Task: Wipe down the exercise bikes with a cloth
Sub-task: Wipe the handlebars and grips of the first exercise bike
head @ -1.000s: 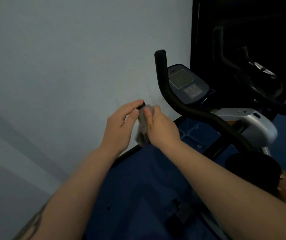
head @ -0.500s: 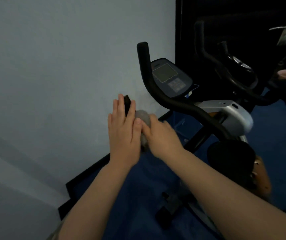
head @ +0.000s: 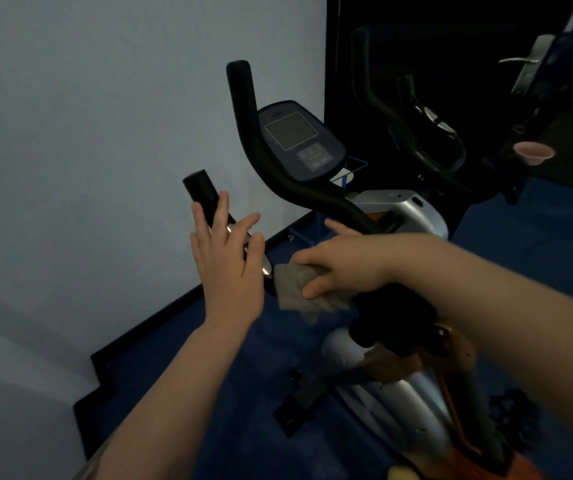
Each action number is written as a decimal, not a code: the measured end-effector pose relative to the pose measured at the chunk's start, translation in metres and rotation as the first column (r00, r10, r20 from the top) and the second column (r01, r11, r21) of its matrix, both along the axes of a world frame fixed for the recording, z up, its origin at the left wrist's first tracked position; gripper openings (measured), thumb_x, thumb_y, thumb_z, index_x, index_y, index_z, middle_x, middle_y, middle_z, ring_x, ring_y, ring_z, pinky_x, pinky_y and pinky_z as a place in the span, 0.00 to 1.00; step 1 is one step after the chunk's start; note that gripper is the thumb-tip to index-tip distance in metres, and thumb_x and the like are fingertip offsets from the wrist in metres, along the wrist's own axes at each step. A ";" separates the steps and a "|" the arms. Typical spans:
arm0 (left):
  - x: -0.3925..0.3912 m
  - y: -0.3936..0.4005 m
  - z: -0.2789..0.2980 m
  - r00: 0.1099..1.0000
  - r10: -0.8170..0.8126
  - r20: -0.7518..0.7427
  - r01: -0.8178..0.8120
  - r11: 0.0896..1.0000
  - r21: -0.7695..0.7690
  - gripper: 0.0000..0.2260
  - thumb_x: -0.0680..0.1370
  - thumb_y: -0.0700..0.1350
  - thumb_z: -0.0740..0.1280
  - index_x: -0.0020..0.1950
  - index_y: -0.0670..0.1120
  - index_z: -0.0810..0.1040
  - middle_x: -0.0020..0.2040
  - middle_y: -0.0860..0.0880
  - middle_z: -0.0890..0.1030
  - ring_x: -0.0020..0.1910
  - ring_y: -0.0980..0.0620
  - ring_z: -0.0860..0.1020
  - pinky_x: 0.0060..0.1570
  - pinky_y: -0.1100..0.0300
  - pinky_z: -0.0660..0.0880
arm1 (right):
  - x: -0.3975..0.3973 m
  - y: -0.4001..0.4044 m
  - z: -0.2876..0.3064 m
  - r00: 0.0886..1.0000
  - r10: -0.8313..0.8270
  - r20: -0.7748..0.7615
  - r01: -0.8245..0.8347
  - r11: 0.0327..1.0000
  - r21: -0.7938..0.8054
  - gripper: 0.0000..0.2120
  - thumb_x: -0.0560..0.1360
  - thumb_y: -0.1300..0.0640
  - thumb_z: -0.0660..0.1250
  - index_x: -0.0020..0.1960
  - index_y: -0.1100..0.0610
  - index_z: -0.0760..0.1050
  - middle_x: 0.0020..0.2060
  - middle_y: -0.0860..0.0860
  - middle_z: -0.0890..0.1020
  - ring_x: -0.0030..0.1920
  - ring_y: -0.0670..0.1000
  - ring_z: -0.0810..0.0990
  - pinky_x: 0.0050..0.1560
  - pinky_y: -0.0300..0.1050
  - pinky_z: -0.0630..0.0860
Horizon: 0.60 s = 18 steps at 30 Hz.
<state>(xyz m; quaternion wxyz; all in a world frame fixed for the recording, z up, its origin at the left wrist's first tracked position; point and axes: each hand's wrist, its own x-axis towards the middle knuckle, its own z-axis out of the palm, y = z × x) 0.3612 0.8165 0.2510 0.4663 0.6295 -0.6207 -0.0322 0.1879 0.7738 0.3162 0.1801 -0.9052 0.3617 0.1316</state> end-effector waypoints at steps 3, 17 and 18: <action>-0.001 0.002 -0.002 0.998 0.029 0.049 -0.030 0.999 0.016 0.17 0.81 0.47 0.55 0.67 0.48 0.75 0.78 0.48 0.57 0.78 0.47 0.44 0.73 0.39 0.48 | -0.027 -0.017 0.003 0.995 -0.036 0.089 0.027 0.995 0.098 0.17 0.78 0.48 0.65 0.66 0.43 0.70 0.61 0.44 0.77 0.69 0.45 0.59 0.60 0.30 0.29; -0.024 -0.002 -0.005 0.982 0.165 -0.096 -0.164 0.986 0.013 0.20 0.82 0.51 0.51 0.69 0.50 0.73 0.75 0.59 0.53 0.75 0.60 0.42 0.76 0.47 0.44 | -0.017 -0.042 -0.004 0.983 0.184 0.010 -0.179 0.941 0.287 0.23 0.74 0.47 0.70 0.66 0.48 0.69 0.54 0.46 0.76 0.54 0.48 0.75 0.51 0.44 0.72; -0.028 -0.002 -0.006 0.977 0.177 -0.119 -0.177 0.984 0.011 0.20 0.82 0.51 0.51 0.70 0.49 0.72 0.75 0.59 0.53 0.75 0.59 0.42 0.76 0.49 0.45 | -0.010 -0.040 -0.007 0.982 0.189 0.001 -0.182 0.945 0.272 0.23 0.74 0.45 0.69 0.66 0.49 0.68 0.52 0.46 0.76 0.52 0.48 0.75 0.47 0.42 0.71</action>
